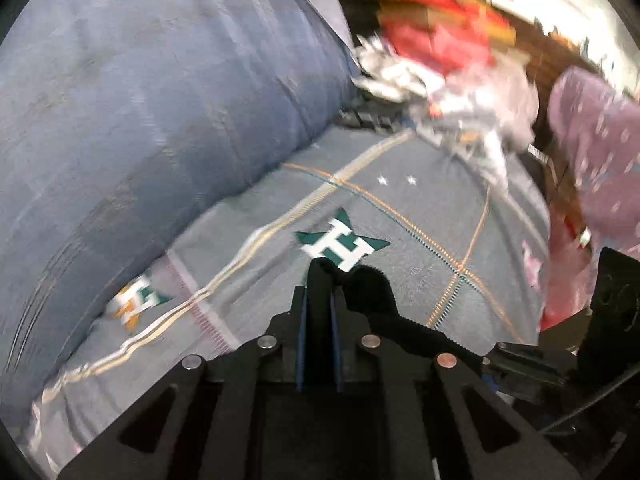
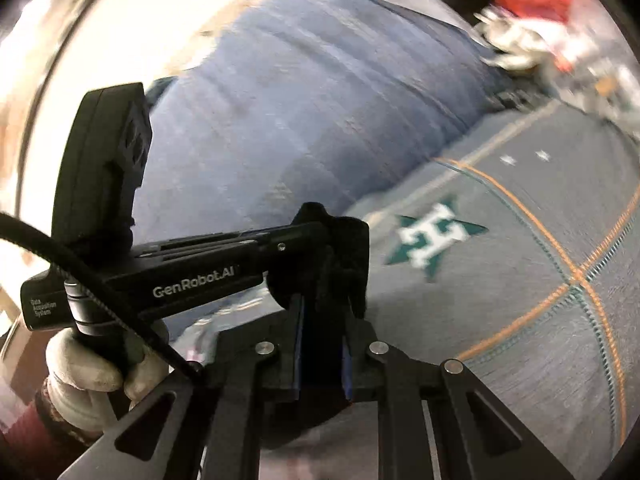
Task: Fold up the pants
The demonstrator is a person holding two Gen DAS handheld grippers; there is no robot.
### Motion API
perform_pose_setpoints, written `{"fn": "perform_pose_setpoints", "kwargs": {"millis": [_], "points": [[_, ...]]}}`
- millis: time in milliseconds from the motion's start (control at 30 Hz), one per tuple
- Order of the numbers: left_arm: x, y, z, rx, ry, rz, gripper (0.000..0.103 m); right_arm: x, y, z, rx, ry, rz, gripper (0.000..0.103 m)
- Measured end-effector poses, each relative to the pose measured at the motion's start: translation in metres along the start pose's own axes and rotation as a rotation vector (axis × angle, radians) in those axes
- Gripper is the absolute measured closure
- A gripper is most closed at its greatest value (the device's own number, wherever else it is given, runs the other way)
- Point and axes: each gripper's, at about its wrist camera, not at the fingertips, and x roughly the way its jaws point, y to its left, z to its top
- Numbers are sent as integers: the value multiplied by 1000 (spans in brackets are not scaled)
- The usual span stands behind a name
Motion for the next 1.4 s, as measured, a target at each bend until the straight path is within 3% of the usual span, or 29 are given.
{"fn": "perform_pose_setpoints", "kwargs": {"millis": [267, 400, 533, 800, 1100, 1133, 1233, 1300, 1367, 1400], "points": [[-101, 89, -77, -268, -146, 1, 93, 7, 129, -23, -278, 97, 71, 88], [-134, 131, -132, -411, -211, 1, 93, 29, 196, -63, -446, 185, 91, 88], [-152, 173, -184, -548, -254, -13, 93, 59, 241, -101, -525, 287, 125, 92], [-138, 230, -262, -753, -271, -57, 93, 122, 275, -150, -598, 434, 95, 93], [-135, 246, -295, -858, -300, -101, 93, 149, 280, -174, -644, 487, 60, 93], [-134, 247, -296, -869, -292, -86, 93, 151, 281, -175, -652, 495, 62, 92], [-134, 255, -305, -932, -279, -53, 85, 158, 281, -179, -658, 535, 91, 76], [-138, 259, -314, -980, -290, -44, 74, 156, 280, -182, -640, 549, 135, 68], [-146, 263, -324, -1019, -306, -32, 70, 147, 278, -184, -613, 560, 201, 49], [-149, 264, -327, -1035, -309, -24, 70, 144, 277, -185, -591, 571, 239, 45]]}}
